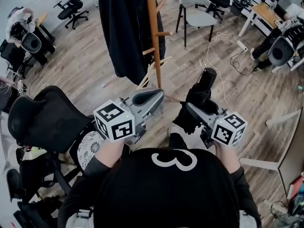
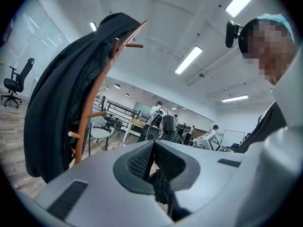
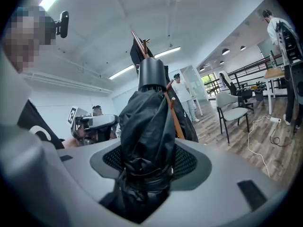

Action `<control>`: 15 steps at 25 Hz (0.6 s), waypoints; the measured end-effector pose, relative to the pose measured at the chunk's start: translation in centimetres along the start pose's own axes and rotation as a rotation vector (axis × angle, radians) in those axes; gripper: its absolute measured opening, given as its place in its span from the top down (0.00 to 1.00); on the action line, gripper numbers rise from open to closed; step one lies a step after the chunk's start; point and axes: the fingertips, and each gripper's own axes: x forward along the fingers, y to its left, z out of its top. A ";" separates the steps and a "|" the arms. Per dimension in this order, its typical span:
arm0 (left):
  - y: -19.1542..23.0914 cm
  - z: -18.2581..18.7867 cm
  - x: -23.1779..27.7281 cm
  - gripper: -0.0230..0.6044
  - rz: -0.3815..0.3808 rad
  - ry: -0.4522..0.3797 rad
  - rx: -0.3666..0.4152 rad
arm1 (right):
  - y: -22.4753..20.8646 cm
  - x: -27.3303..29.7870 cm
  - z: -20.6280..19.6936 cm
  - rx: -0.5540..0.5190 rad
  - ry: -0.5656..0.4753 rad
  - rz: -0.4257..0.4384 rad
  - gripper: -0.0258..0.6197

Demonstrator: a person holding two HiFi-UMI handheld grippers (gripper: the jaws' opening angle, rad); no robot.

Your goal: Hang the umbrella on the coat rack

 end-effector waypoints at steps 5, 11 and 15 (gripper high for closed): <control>2.7 0.9 2.3 0.94 0.022 0.017 0.006 | -3.0 2.7 1.8 0.001 -0.004 0.018 0.55; 6.4 1.4 5.2 0.94 0.050 0.046 -0.012 | -6.7 6.0 3.3 -0.042 0.010 0.026 0.55; 8.6 1.3 6.7 0.94 0.066 0.060 -0.031 | -8.7 8.1 3.9 -0.073 0.044 0.018 0.55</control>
